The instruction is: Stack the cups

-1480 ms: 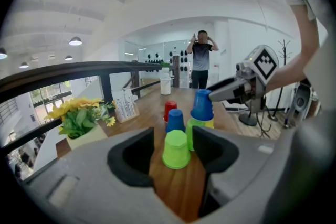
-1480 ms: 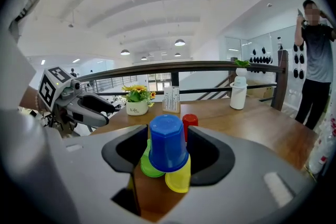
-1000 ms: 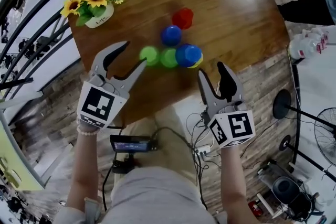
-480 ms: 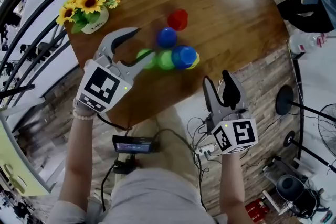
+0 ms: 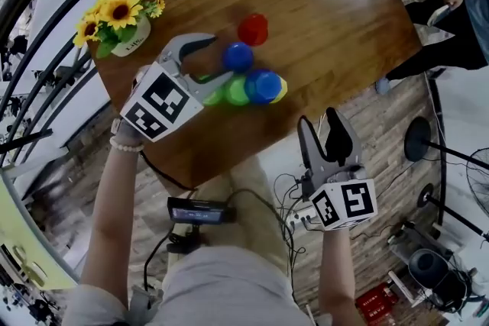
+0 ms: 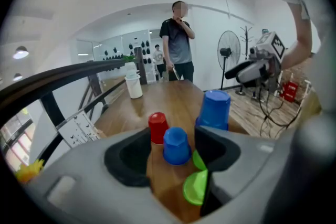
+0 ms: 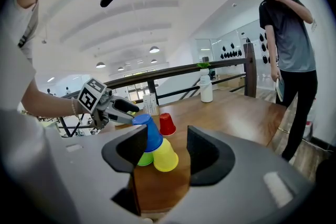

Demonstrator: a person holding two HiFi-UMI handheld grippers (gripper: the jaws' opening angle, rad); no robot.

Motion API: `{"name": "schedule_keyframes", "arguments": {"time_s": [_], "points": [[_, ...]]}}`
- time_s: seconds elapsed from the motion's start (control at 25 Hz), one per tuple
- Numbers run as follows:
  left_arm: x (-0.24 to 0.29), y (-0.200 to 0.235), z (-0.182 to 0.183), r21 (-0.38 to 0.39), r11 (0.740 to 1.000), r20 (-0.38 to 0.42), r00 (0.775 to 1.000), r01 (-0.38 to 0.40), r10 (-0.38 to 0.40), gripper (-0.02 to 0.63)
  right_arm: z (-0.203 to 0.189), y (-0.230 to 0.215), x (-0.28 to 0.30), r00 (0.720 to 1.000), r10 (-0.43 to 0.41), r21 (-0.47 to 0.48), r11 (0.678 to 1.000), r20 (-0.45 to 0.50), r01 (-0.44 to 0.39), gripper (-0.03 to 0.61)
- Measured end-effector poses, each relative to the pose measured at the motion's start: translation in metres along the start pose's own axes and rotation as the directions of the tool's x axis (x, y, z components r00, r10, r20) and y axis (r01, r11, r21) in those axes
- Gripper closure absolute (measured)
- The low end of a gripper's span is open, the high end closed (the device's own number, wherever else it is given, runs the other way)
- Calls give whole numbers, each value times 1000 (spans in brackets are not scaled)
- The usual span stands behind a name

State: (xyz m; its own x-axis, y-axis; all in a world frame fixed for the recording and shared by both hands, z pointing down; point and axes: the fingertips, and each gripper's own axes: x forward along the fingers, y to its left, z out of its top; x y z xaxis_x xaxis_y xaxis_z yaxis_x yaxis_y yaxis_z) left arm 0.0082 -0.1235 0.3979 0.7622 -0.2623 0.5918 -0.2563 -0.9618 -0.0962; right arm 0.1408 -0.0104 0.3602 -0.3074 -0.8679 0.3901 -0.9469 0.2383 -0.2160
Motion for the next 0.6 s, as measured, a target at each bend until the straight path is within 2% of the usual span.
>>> {"name": "schedule_keyframes", "arguments": {"time_s": [0.36,0.6], "points": [[35,-4,-22,20,996,-111,990,88,-85,365,-6,-13,-1,1000,-28,24,999,-8,28,354],[50,-4,-26,34,992,-140,984,120,-114,365,-7,-20,-2,999,-47,33,998,-13,47,354]]}}
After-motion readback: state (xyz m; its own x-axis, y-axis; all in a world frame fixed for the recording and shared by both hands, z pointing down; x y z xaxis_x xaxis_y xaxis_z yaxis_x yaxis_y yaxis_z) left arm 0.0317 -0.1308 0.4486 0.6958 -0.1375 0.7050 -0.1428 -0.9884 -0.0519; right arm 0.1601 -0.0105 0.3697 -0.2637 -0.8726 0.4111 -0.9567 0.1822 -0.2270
